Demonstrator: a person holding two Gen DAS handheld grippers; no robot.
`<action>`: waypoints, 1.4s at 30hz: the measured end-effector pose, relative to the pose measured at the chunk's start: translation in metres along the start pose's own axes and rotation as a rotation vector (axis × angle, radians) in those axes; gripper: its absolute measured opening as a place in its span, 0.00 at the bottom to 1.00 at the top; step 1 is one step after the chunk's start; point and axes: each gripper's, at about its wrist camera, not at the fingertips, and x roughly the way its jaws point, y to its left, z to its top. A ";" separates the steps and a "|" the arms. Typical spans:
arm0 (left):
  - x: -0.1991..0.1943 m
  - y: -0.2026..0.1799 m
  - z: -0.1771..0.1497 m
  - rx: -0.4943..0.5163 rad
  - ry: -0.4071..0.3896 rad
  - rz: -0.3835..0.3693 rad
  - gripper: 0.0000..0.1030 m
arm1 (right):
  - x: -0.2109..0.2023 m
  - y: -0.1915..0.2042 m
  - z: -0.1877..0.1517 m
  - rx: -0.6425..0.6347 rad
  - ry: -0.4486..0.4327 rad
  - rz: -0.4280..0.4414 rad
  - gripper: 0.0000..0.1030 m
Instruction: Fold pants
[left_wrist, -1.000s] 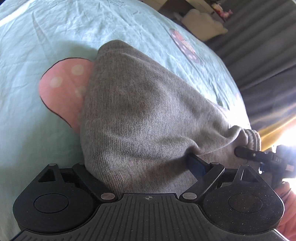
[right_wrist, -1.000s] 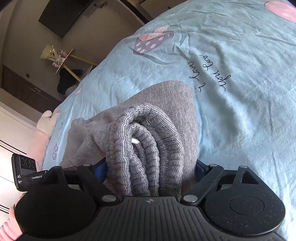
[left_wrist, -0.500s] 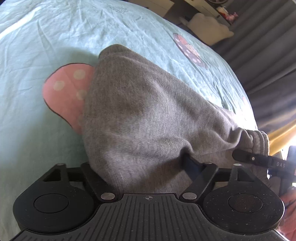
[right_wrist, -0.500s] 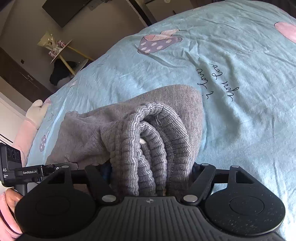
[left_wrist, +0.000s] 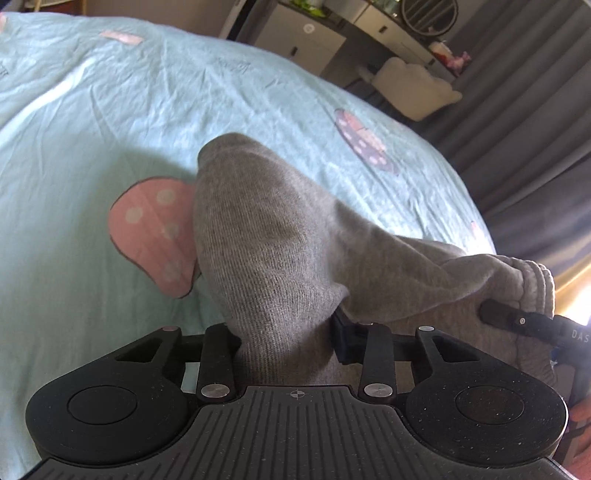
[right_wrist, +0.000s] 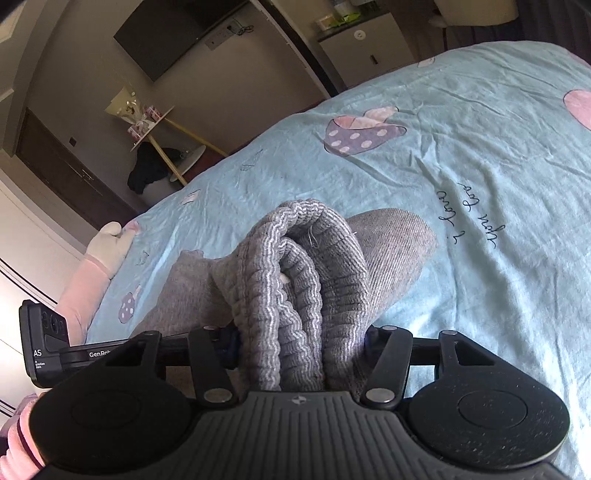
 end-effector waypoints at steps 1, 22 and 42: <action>-0.001 -0.002 0.002 0.004 -0.005 -0.003 0.37 | -0.001 0.003 0.002 -0.006 -0.004 0.005 0.53; -0.004 -0.011 0.053 0.048 -0.097 0.057 0.37 | 0.020 0.035 0.053 -0.085 -0.101 -0.014 0.52; -0.015 0.018 0.045 0.042 -0.250 0.381 0.76 | 0.028 0.041 0.048 -0.268 -0.255 -0.483 0.72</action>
